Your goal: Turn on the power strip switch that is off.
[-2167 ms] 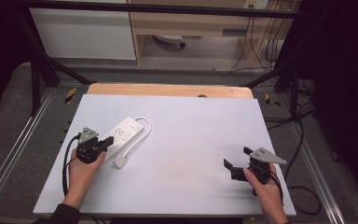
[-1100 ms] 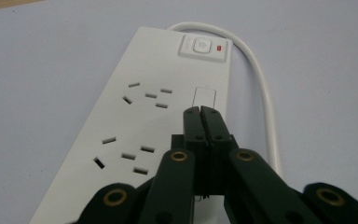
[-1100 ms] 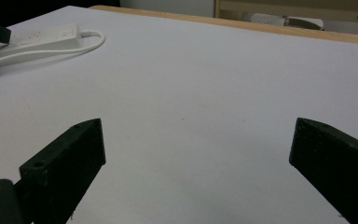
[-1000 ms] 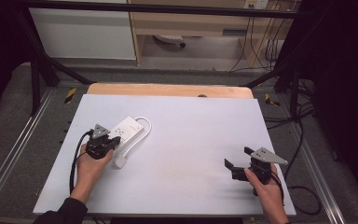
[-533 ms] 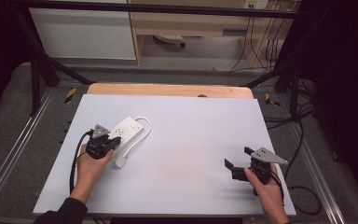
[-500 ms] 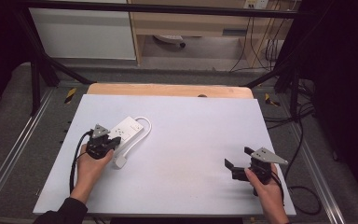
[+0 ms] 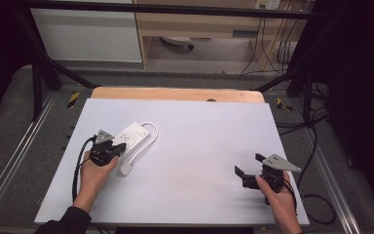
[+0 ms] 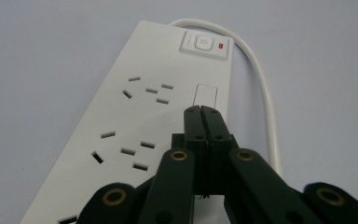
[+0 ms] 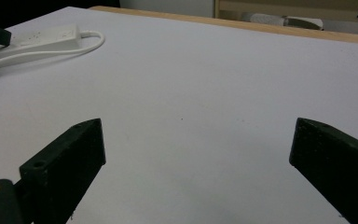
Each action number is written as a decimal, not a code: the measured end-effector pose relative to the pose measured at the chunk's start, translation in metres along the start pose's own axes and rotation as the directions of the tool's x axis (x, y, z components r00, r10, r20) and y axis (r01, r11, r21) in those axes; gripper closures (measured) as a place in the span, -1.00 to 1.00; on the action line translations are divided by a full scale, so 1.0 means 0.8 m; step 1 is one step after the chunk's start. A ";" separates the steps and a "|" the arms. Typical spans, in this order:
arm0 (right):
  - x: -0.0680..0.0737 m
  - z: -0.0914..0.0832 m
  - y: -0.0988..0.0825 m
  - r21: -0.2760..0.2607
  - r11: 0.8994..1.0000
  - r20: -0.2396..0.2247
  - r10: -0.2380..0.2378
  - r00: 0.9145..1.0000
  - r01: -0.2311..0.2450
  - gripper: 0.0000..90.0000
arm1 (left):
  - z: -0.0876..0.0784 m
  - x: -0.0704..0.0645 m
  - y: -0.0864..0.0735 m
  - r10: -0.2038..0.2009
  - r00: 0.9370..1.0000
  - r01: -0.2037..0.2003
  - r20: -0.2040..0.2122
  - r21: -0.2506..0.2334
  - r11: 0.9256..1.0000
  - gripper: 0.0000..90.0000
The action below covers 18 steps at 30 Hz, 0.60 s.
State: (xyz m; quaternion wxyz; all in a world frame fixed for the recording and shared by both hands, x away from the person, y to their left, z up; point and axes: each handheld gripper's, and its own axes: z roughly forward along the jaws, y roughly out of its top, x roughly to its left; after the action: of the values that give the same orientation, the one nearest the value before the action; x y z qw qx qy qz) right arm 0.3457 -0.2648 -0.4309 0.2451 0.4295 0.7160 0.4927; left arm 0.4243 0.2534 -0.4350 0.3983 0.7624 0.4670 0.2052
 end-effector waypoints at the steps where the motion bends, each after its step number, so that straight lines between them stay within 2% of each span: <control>1: 0.000 0.000 0.000 0.001 1.000 0.000 0.003 1.000 -0.003 -0.92 | 0.000 0.000 0.000 0.000 1.000 0.000 0.000 0.000 1.000 1.00; 18: 0.001 0.000 0.000 0.001 1.000 0.000 0.001 1.000 -0.001 -0.91 | 0.000 0.000 0.000 -0.004 1.000 0.004 0.002 0.003 1.000 1.00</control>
State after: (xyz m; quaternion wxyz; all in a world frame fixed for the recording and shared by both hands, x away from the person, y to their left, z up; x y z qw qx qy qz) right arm 0.3456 -0.2643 -0.4310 0.2445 0.4300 0.7161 0.4924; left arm 0.4246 0.2536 -0.4351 0.3980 0.7622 0.4685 0.2029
